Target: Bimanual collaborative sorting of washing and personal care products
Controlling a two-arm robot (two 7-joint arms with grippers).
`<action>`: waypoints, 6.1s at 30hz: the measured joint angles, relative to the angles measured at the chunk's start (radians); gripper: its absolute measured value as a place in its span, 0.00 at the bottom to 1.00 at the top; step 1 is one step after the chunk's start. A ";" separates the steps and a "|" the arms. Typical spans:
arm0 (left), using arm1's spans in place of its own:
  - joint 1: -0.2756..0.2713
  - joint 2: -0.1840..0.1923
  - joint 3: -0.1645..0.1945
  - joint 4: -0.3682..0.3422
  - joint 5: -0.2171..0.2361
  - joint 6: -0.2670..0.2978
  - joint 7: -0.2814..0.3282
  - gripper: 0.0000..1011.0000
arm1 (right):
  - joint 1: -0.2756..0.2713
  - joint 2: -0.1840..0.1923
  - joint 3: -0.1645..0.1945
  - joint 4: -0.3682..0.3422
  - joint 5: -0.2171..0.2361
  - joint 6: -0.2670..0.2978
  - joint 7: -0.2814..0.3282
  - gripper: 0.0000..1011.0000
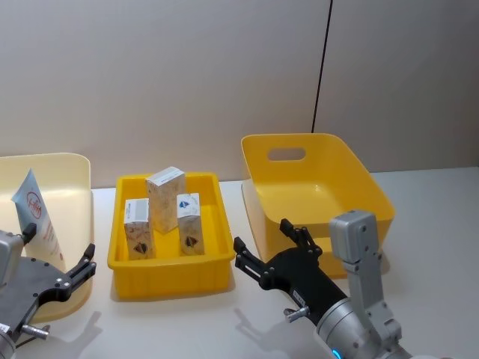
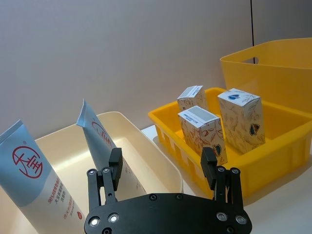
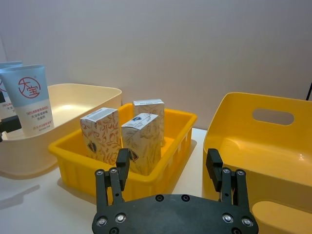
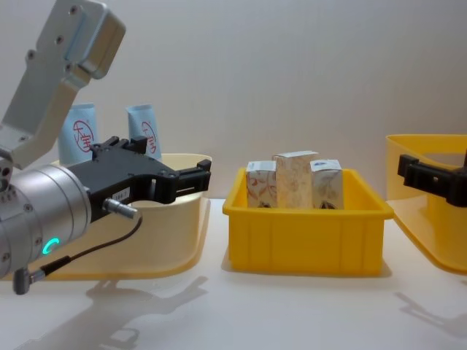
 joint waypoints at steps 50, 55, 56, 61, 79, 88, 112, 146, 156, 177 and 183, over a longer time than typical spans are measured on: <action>0.003 0.002 -0.012 -0.002 -0.014 0.001 -0.010 0.99 | 0.000 0.000 0.000 0.000 0.000 0.000 0.000 0.99; 0.012 0.008 -0.038 -0.008 -0.047 0.007 -0.027 0.99 | 0.000 0.000 0.000 0.000 0.000 0.000 0.000 0.99; 0.014 0.008 -0.042 -0.009 -0.054 0.009 -0.030 0.99 | 0.000 0.000 0.000 0.000 0.000 0.000 0.000 0.99; 0.028 0.010 -0.078 -0.018 -0.100 0.026 -0.042 0.99 | 0.000 0.000 0.000 0.000 0.000 0.000 0.000 0.99; 0.010 -0.014 -0.161 0.018 -0.239 0.108 -0.101 0.99 | 0.000 0.000 0.000 0.000 0.000 0.000 0.000 0.99; -0.033 -0.035 -0.168 0.070 -0.279 0.129 -0.153 0.99 | 0.000 0.000 0.000 0.000 0.000 0.000 0.000 0.99; -0.149 -0.112 -0.138 0.208 -0.253 0.139 -0.174 0.99 | 0.000 0.000 0.000 0.000 0.000 0.000 0.000 0.99; -0.194 -0.143 -0.121 0.264 -0.215 0.139 -0.154 0.28 | 0.000 0.000 0.000 0.000 0.000 0.000 0.000 0.99; -0.195 -0.143 -0.127 0.265 -0.215 0.125 -0.166 0.24 | 0.000 0.000 0.000 0.000 0.000 0.000 0.000 0.99; -0.240 -0.093 -0.184 0.226 -0.272 0.011 -0.334 0.24 | 0.000 0.000 0.000 0.000 0.000 0.000 0.000 0.99; -0.252 -0.080 -0.189 0.221 -0.315 -0.004 -0.408 0.24 | 0.000 0.000 0.000 0.000 0.000 0.000 0.000 0.99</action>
